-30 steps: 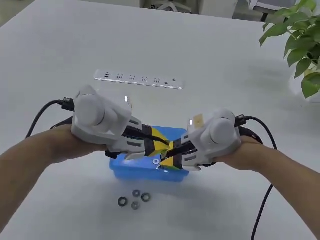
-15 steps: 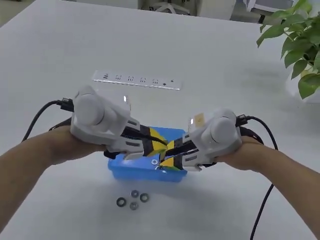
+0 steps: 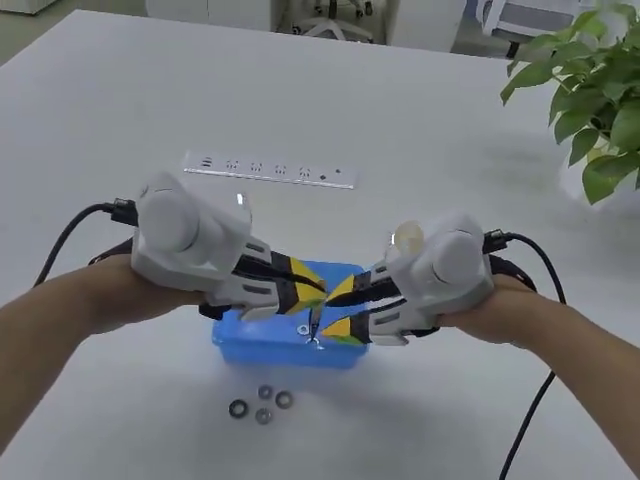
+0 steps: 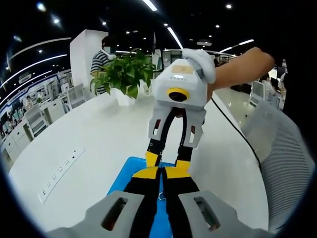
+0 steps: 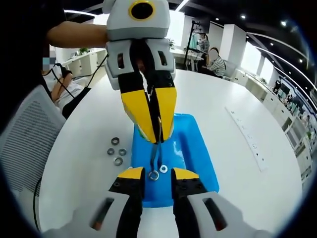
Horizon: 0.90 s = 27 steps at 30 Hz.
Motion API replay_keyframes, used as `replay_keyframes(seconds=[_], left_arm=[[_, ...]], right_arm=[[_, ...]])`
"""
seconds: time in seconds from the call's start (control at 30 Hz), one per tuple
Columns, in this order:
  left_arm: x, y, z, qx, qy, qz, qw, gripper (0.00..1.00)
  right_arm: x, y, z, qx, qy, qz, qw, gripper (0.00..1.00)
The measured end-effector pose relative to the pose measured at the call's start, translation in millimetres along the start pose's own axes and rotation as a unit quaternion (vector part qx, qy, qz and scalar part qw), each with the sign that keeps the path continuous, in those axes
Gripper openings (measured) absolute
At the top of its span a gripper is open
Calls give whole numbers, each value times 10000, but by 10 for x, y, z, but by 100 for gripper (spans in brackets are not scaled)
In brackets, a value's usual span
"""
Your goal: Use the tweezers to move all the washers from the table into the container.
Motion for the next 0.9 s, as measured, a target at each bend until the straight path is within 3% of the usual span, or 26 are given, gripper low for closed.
replay_keyframes(seconds=[0.47,0.9], left_arm=[[-58,164,175,-14,-79,168,9998,6],[-224,330,277,-25,-54,239,9997,6]], right_arm=[[64,308,21,-36,-407,-431,9982,37],[201,518,55,-112,-648,-767,9949,54]])
Point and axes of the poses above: the centre of the closed fingertips' face, and the gripper's own axes: y roughly backward along the fingers, x roughly to its left, z roughly out of its top, the point moved 5 cm from there along y, roughly backward along the fingers, and after that the axes turned 8 degrees about -z, right-handed, at the moved point
